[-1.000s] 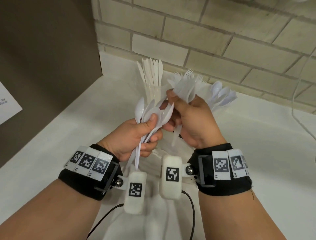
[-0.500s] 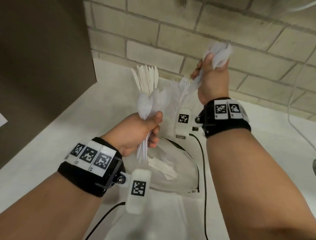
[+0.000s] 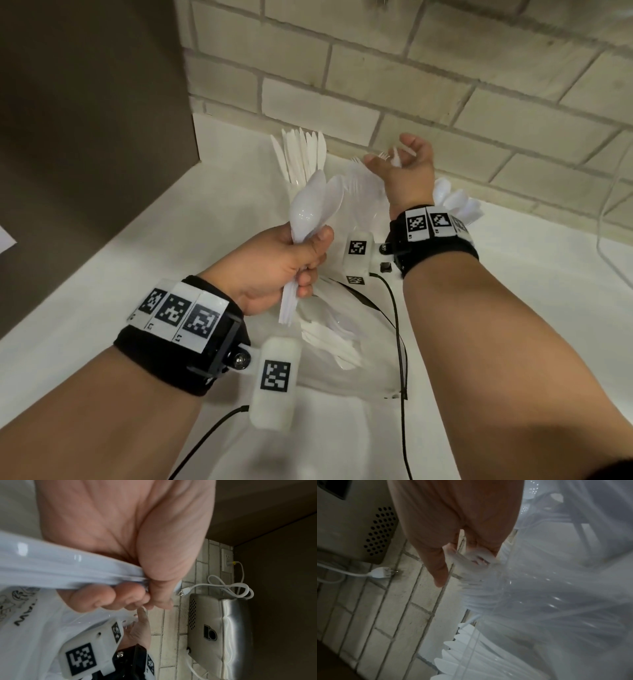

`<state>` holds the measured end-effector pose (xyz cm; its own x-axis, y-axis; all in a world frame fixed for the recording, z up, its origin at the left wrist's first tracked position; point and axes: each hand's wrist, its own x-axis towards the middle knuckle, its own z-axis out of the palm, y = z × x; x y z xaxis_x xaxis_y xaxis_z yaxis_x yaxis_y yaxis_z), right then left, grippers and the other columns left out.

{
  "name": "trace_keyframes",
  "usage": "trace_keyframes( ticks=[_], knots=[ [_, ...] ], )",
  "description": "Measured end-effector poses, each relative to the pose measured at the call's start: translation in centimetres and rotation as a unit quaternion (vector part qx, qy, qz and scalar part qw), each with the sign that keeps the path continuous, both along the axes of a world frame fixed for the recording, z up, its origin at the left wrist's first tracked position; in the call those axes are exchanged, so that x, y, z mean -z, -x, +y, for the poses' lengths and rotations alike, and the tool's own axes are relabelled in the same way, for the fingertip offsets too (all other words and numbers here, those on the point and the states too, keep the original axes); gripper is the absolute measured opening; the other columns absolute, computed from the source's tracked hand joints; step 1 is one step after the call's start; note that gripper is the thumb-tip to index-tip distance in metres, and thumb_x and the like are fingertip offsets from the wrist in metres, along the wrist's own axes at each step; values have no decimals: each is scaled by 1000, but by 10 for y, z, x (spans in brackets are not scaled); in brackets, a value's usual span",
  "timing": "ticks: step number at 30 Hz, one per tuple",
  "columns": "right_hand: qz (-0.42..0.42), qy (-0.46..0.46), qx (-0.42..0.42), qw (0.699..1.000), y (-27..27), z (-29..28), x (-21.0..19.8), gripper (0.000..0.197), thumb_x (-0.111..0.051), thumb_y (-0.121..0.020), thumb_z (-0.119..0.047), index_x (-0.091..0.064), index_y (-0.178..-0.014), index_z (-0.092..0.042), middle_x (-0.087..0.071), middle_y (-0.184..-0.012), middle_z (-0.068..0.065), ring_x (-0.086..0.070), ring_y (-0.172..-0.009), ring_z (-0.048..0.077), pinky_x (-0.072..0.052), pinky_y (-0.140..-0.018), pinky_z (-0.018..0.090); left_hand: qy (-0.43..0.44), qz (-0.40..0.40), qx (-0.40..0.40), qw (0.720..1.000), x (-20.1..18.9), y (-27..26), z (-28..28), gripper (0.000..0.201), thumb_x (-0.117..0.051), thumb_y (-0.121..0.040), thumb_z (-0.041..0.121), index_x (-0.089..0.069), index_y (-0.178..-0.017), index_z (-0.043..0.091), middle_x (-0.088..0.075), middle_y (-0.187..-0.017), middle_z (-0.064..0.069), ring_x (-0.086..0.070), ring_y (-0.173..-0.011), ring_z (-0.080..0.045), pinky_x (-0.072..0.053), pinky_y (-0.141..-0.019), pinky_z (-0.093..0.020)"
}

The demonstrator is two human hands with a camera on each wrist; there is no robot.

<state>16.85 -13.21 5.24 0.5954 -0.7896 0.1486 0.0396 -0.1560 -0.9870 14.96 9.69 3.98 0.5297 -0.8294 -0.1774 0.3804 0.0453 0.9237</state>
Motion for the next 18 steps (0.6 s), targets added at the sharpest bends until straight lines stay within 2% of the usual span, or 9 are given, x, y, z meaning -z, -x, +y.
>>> trace_keyframes(
  ticks=[2,4,7,8,10,12,14,15,18],
  knots=[
    [15,40,13,999,-1,-1,0,51,-82,-72,-15,-54,-114,-19,-59,-114,1,-57,-111,14,-47,-98,28,22,43,9,999,0,-1,1,20,-60,-81,35,-57,-85,16,-38,-63,1,-37,-49,-10,-36,-51,-24],
    [30,79,22,996,0,1,-2,46,-78,-78,-20,-57,-119,-12,-60,-118,0,-55,-117,14,-44,-101,27,45,81,31,995,2,-2,3,21,-59,-86,34,-63,-92,15,-41,-66,0,-39,-52,-11,-37,-56,-27],
    [52,142,43,988,9,9,-25,40,-69,-86,-27,-58,-122,-12,-60,-123,-2,-53,-117,10,-43,-98,23,72,127,72,987,2,-4,7,28,-53,-86,31,-64,-105,13,-43,-69,0,-40,-55,-11,-37,-58,-29],
    [48,160,48,985,16,16,-37,35,-67,-88,-26,-60,-119,-12,-62,-116,-3,-56,-109,9,-45,-94,23,78,135,81,984,2,-4,8,31,-52,-86,30,-64,-108,12,-44,-69,0,-40,-55,-11,-38,-59,-29],
    [31,147,15,989,37,32,-60,21,-64,-90,-25,-66,-107,-14,-66,-94,-7,-61,-82,7,-50,-75,23,89,139,92,982,1,-5,10,34,-49,-87,30,-64,-113,12,-44,-70,0,-40,-56,-11,-37,-60,-29],
    [46,93,-93,990,62,55,-74,17,-63,-91,-31,-68,-97,-16,-70,-86,-4,-59,-60,12,-46,-55,25,96,139,100,980,0,-5,11,37,-47,-89,30,-64,-116,12,-46,-71,1,-40,-58,-11,-34,-62,-30],
    [110,80,-188,973,83,76,-78,27,-61,-90,-44,-66,-96,-18,-73,-84,-3,-56,-49,14,-43,-48,25,93,136,109,980,-2,-3,11,39,-46,-89,31,-65,-117,11,-47,-73,1,-40,-58,-11,-33,-63,-31],
    [135,91,-214,963,90,85,-76,29,-60,-89,-46,-66,-96,-19,-72,-77,-4,-54,-46,14,-42,-46,25,88,131,114,981,-2,-1,10,39,-46,-89,31,-66,-117,11,-47,-73,1,-40,-59,-11,-32,-63,-31],
    [125,96,-219,963,97,98,-65,18,-63,-91,-29,-66,-99,-13,-62,-60,-5,-50,-41,12,-39,-42,19,64,111,117,985,-4,5,9,40,-48,-89,33,-66,-115,9,-48,-72,1,-40,-58,-11,-33,-63,-30]
  ],
)
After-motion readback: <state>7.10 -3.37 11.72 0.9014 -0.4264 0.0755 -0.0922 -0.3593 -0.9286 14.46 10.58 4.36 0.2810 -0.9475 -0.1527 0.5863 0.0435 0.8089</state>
